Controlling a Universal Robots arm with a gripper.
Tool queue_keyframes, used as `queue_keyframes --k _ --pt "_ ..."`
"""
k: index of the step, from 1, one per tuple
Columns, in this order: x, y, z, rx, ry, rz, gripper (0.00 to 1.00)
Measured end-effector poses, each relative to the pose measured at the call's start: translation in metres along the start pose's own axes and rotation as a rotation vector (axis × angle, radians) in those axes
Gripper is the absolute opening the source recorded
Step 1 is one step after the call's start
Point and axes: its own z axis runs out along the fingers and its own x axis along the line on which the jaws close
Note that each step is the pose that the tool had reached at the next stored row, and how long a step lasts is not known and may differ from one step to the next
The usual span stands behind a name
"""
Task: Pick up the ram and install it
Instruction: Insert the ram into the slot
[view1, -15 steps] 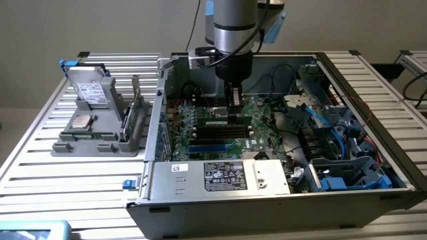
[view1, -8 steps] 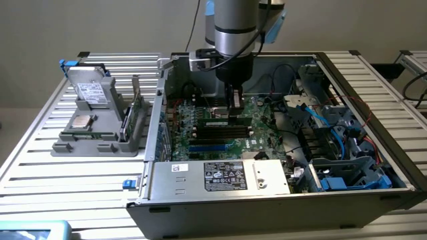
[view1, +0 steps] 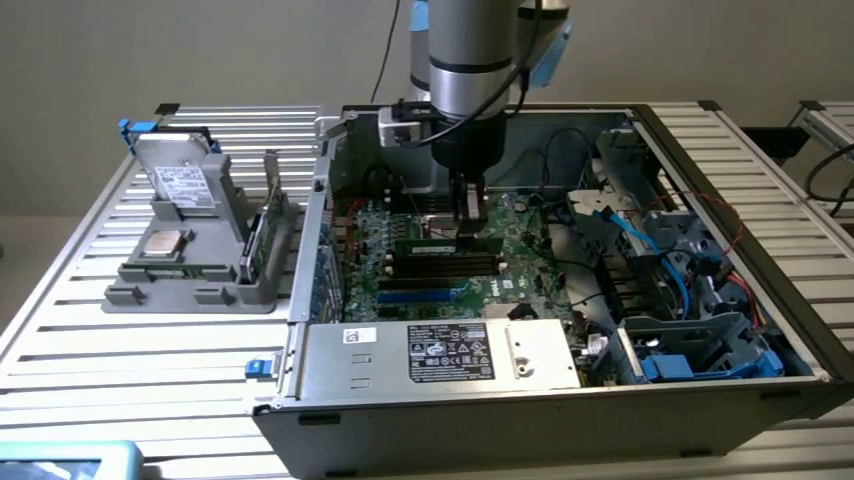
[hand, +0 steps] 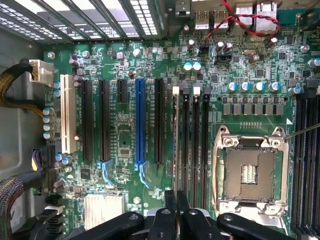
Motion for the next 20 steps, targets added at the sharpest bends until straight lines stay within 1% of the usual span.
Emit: queue_keyframes --k 9,12,16,20 --pt "-0.0007 0.0003 0.0063 0.0000 0.0004 0.000 0.13" --pt "0.0003 0.0004 0.0069 -0.0001 0.0012 0.000 0.13" --pt "0.0001 0.0005 0.0095 0.0000 0.0010 0.000 0.13" --pt "-0.0007 0.0005 0.0098 0.0000 0.0010 0.000 0.13"
